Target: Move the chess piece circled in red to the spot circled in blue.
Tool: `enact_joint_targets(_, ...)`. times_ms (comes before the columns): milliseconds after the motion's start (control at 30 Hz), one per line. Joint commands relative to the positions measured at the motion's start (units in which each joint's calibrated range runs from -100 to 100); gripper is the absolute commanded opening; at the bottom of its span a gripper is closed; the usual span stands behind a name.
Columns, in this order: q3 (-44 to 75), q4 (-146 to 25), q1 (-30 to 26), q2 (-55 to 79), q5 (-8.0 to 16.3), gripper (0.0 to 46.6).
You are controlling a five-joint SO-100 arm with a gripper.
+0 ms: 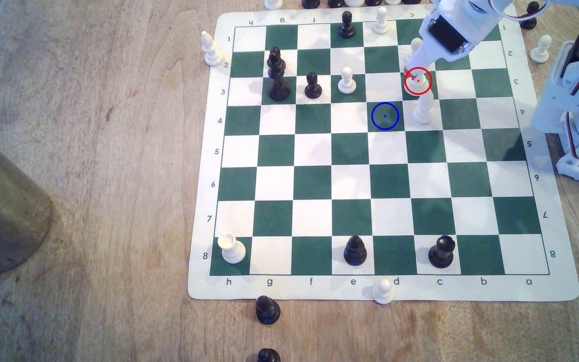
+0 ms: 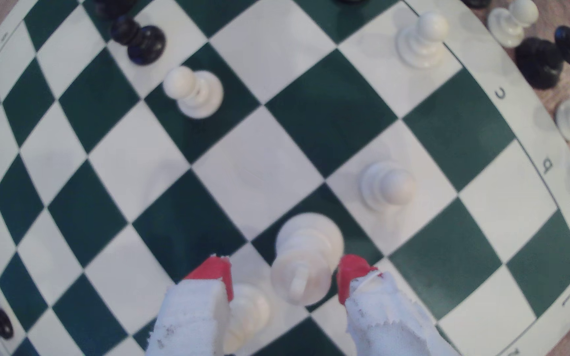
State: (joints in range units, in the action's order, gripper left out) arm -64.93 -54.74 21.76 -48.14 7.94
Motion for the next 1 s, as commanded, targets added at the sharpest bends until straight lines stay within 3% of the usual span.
enact_joint_targets(0, -0.43, 1.59, 0.11, 0.09, -0.29, 15.1)
enact_joint_targets(100, -0.52, 1.75, -0.21, 0.17, -0.29, 12.8)
enact_joint_targets(467, -1.52, 3.96, -0.44, -0.34, -0.2, 13.2)
enact_joint_targets(967, -1.61, 4.29, -1.3, -0.59, 0.0, 6.2)
